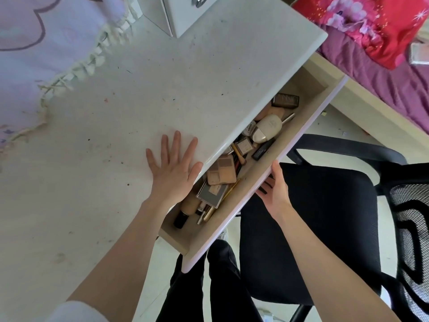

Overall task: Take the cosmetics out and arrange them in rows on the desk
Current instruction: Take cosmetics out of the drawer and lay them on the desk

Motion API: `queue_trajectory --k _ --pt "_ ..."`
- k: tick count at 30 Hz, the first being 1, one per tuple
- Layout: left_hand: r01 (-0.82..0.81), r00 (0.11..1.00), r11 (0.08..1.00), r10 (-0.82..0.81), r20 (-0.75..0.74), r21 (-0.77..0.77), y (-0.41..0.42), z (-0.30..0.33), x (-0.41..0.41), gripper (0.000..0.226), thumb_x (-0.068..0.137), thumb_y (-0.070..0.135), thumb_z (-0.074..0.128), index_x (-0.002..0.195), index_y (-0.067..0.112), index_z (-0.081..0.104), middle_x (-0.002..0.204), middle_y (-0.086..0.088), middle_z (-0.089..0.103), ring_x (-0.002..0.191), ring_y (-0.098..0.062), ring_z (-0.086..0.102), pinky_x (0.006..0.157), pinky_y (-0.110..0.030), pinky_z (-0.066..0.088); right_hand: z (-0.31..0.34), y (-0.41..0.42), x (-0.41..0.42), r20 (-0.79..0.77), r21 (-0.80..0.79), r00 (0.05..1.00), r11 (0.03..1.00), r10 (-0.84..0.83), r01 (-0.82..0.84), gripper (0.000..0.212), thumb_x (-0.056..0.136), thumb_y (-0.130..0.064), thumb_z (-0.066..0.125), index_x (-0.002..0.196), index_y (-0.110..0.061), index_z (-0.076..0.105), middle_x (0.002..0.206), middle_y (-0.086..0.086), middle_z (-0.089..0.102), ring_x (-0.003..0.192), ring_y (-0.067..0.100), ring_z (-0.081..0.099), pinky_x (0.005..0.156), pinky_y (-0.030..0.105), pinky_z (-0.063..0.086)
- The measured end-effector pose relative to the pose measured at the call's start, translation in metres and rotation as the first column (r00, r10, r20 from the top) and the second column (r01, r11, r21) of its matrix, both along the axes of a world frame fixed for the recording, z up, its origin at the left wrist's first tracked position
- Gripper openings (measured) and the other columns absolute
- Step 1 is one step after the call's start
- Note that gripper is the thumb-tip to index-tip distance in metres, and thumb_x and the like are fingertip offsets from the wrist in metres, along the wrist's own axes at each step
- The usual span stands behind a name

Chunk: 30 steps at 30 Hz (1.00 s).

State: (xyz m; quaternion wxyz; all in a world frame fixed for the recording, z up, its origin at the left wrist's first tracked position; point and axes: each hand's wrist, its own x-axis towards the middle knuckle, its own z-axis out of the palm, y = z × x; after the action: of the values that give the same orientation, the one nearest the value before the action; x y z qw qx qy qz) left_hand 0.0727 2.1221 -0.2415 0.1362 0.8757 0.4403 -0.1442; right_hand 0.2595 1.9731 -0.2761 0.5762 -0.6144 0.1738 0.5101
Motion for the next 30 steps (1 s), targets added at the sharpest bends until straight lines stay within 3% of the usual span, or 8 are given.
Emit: queue_trajectory --k 9,13,15,19,21,23,26,30 --pt "-0.003 1.0 1.0 0.003 0.01 -0.002 -0.002 0.005 0.001 0.056 0.095 0.051 0.012 0.145 0.037 -0.009 0.155 -0.003 -0.02 0.141 -0.027 -0.022 0.108 -0.058 -0.014 0.009 -0.003 0.003 0.012 -0.03 0.999 0.999 0.04 -0.04 0.036 0.088 -0.044 0.057 0.112 -0.018 0.058 0.114 0.008 0.063 0.107 0.022 0.06 0.096 0.039 0.048" --pt "-0.029 0.997 1.0 0.029 0.065 -0.007 -0.017 0.012 0.0 0.053 0.099 0.037 0.021 0.148 0.028 0.004 0.157 -0.005 -0.008 0.143 -0.028 -0.012 0.112 -0.055 -0.005 0.023 -0.005 0.0 0.255 -0.194 0.946 0.969 0.199 -0.151 0.034 0.092 -0.037 0.056 0.113 -0.011 0.06 0.109 0.005 0.065 0.101 0.017 0.063 0.089 0.033 0.053" --pt "-0.012 0.98 1.0 0.009 0.201 0.015 -0.043 0.016 -0.005 0.047 0.098 0.026 0.025 0.144 0.018 0.028 0.155 -0.011 0.016 0.143 -0.031 0.01 0.113 -0.054 0.01 0.03 -0.01 -0.003 0.522 -0.365 0.753 0.903 0.401 -0.227 0.028 0.093 -0.033 0.054 0.109 -0.012 0.061 0.105 0.0 0.064 0.092 0.011 0.061 0.08 0.023 0.051" --pt "0.001 0.885 1.0 0.006 0.466 -0.015 -0.1 0.012 -0.021 0.041 0.09 0.016 0.031 0.118 0.005 0.059 0.126 -0.011 0.058 0.122 -0.029 0.051 0.101 -0.044 0.043 0.041 -0.008 -0.013 0.836 -0.478 0.07 0.785 0.544 -0.393 0.015 0.092 -0.011 0.055 0.102 -0.007 0.066 0.096 0.006 0.063 0.09 0.019 0.057 0.077 0.024 0.044" --pt "-0.087 0.871 0.992 0.122 0.475 -0.096 -0.117 0.002 -0.024 0.039 0.089 0.014 0.034 0.113 0.002 0.062 0.115 -0.013 0.063 0.109 -0.029 0.06 0.092 -0.037 0.049 0.038 0.006 -0.014 0.782 -0.608 -0.248 0.615 0.571 -0.502 0.02 0.091 -0.009 0.055 0.106 -0.005 0.067 0.096 0.011 0.065 0.092 0.027 0.059 0.081 0.036 0.048" --pt "-0.249 0.836 0.942 0.325 0.442 -0.224 -0.127 -0.005 -0.022 0.035 0.093 0.01 0.037 0.118 0.002 0.059 0.116 -0.013 0.062 0.108 -0.027 0.059 0.091 -0.028 0.046 0.035 0.023 -0.015 0.581 -0.785 -0.441 0.33 0.684 -0.524 0.029 0.094 -0.013 0.047 0.119 -0.008 0.06 0.109 0.011 0.062 0.102 0.03 0.056 0.086 0.04 0.045" --pt "-0.539 0.649 0.7 0.7 0.299 -0.469 -0.12 -0.011 -0.014 0.032 0.096 0.009 0.041 0.124 0.004 0.055 0.117 -0.012 0.06 0.112 -0.026 0.053 0.086 -0.02 0.034 0.03 0.048 -0.021 0.295 -0.894 -0.531 0.034 0.794 -0.446 0.03 0.092 -0.01 0.042 0.12 -0.006 0.053 0.121 0.013 0.054 0.11 0.033 0.051 0.086 0.039 0.041" --pt "-0.633 0.34 0.313 0.934 0.109 -0.708 -0.106 -0.026 -0.009 0.017 0.089 0.019 0.058 0.095 0.005 0.067 0.083 -0.005 0.065 0.085 -0.024 0.059 0.076 -0.017 0.038 0.01 0.064 -0.027 0.253 -0.862 -0.478 -0.028 0.841 -0.506 0.044 0.091 -0.01 0.044 0.135 -0.008 0.04 0.137 0.013 0.041 0.124 0.034 0.04 0.094 0.043 0.041"
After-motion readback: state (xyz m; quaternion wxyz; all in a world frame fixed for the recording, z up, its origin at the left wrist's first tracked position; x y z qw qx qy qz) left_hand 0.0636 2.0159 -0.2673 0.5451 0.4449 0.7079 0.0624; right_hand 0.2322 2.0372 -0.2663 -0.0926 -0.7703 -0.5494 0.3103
